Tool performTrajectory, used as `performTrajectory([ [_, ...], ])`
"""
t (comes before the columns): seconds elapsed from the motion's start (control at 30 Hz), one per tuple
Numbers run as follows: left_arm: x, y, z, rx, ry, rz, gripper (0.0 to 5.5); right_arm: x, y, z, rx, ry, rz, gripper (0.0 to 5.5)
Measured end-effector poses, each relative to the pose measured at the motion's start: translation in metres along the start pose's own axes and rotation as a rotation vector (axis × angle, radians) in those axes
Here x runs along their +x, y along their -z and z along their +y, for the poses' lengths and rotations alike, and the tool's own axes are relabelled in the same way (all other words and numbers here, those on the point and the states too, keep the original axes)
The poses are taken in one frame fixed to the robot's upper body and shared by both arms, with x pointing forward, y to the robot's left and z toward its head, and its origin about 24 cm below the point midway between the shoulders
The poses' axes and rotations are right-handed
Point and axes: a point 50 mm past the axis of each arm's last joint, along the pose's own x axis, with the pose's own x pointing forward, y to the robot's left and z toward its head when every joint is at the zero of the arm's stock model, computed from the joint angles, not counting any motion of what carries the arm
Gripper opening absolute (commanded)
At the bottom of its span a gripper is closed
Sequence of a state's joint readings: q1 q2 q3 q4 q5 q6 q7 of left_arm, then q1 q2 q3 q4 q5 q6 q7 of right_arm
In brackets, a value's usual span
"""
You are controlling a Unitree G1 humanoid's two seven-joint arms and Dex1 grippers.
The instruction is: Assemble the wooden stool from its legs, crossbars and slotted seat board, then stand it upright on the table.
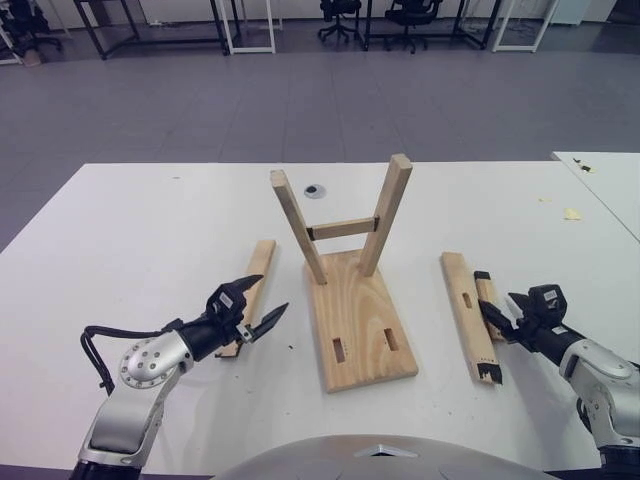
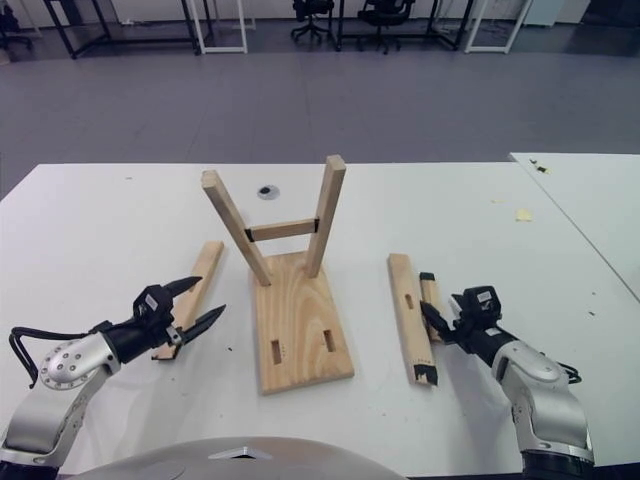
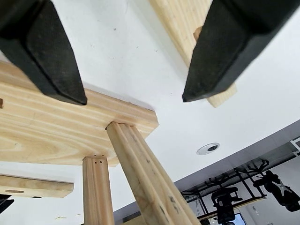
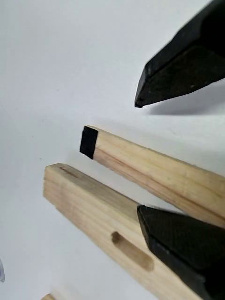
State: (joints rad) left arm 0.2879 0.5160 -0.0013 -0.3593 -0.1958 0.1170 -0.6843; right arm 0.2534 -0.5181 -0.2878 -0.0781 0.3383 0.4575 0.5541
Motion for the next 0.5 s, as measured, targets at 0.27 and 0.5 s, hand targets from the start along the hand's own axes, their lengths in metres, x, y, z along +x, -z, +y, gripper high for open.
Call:
performTrajectory([
  [0.27, 0.001, 0.0, -0.002, 0.012, 0.006, -0.004, 3.76, 0.001, 0.001, 0.005, -0.011, 0.086, 0.044, 3.39],
  [0.5, -0.002, -0.038, 0.032, -0.179, -0.165, -0.256, 3.76, 0.003, 0.001, 0.013, -0.006, 0.097, 0.039, 2.04],
])
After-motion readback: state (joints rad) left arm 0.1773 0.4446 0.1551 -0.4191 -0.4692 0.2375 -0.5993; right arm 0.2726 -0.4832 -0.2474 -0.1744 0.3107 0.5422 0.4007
